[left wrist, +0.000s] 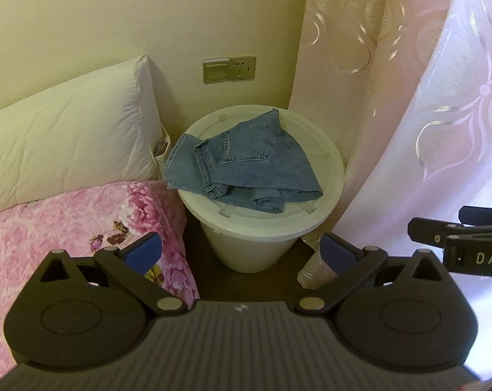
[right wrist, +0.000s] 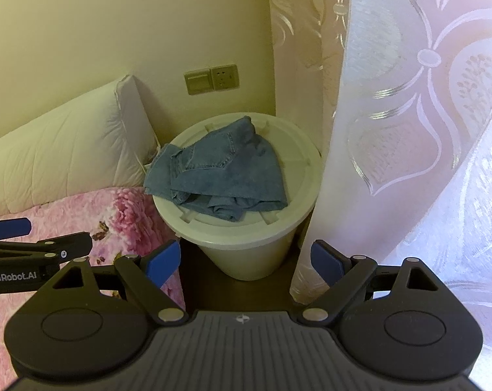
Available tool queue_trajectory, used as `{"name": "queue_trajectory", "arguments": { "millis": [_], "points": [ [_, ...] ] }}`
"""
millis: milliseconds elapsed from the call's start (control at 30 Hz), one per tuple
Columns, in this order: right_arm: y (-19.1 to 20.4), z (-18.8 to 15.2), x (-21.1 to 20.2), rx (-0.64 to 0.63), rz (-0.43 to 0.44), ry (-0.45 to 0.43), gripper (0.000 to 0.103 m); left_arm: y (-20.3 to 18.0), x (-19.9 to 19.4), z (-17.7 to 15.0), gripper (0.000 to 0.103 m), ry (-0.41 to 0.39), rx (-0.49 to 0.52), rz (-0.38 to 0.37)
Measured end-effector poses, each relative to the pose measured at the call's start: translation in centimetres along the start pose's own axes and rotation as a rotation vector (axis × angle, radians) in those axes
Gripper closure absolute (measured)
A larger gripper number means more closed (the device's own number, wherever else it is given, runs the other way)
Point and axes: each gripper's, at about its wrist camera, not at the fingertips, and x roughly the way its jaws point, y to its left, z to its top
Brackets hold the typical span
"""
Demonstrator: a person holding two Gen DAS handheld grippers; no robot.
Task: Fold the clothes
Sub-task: 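Move both grippers toward the blue jeans on the white bin lid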
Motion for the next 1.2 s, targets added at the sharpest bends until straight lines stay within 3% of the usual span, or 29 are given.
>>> {"name": "queue_trajectory", "arguments": {
  "millis": [767, 1033, 1200],
  "points": [
    [2.8, 1.7, 3.1, -0.022, -0.004, 0.032, 0.014, 4.7, 2.6, 0.0, 0.001, 0.034, -0.059, 0.035],
    [1.9, 3.7, 8.3, -0.049, 0.005, 0.109, 0.014, 5.7, 7.6, 1.8, 0.001, 0.098, -0.138, 0.062],
    [1.1, 6.9, 13.5, -0.101, 0.031, 0.166, 0.014, 6.2, 11.6, 3.7, 0.001, 0.134, -0.194, 0.076]
  ]
}}
